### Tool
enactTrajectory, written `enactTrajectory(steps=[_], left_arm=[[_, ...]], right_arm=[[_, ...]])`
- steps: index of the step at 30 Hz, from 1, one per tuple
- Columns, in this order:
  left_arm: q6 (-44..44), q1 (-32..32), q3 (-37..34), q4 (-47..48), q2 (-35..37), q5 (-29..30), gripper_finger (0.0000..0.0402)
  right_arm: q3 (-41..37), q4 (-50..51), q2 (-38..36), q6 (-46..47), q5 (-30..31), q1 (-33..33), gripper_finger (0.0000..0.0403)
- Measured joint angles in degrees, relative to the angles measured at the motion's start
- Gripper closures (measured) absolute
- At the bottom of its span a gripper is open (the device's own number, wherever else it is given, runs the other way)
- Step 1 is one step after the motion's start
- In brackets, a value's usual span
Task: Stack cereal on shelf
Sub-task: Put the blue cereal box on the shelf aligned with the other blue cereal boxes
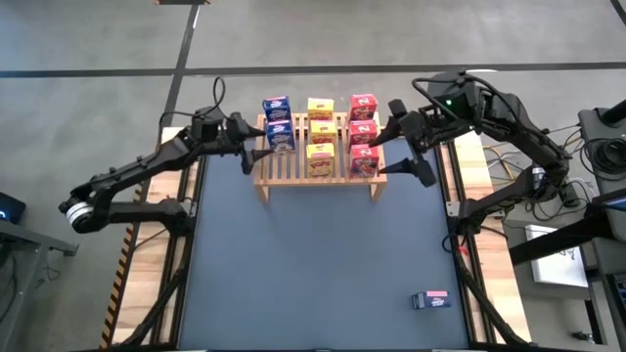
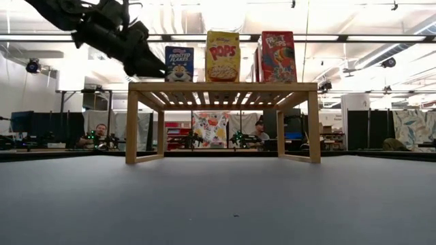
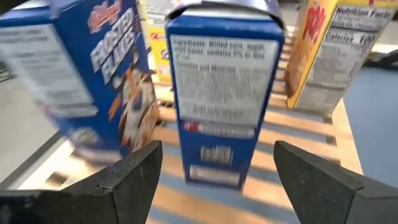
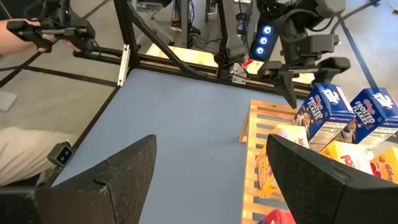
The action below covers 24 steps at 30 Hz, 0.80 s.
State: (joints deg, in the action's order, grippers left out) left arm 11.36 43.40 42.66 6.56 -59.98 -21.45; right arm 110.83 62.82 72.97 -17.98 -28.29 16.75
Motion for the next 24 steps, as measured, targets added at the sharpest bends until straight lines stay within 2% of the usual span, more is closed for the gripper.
enactTrajectory(steps=[5,9,12,18,21,24], left_arm=[[0.8,0.0,0.0,7.2,5.9,2.9,0.011],[-0.5,0.0,0.0,11.5,11.5,3.1,0.011],[-2.3,-0.6,-0.1,14.5,15.5,3.0,0.011],[-7.0,-4.0,-4.8,13.3,23.6,3.1,0.0117],[-9.4,-6.6,-8.1,11.7,28.0,3.8,0.0123],[-12.2,-9.9,-10.8,8.6,31.7,5.2,0.0126]], right_arm=[[-0.5,-1.0,0.0,-0.1,0.0,0.0,0.011],[-0.3,-1.0,0.0,0.0,0.1,0.0,0.011],[-0.2,1.6,-0.2,1.3,4.4,0.0,0.011],[-1.4,13.9,-0.9,6.4,10.7,-0.7,0.011],[-3.0,15.5,-2.2,10.2,11.8,-3.1,0.011],[-4.6,16.4,-3.8,12.8,16.0,-7.1,0.011]])
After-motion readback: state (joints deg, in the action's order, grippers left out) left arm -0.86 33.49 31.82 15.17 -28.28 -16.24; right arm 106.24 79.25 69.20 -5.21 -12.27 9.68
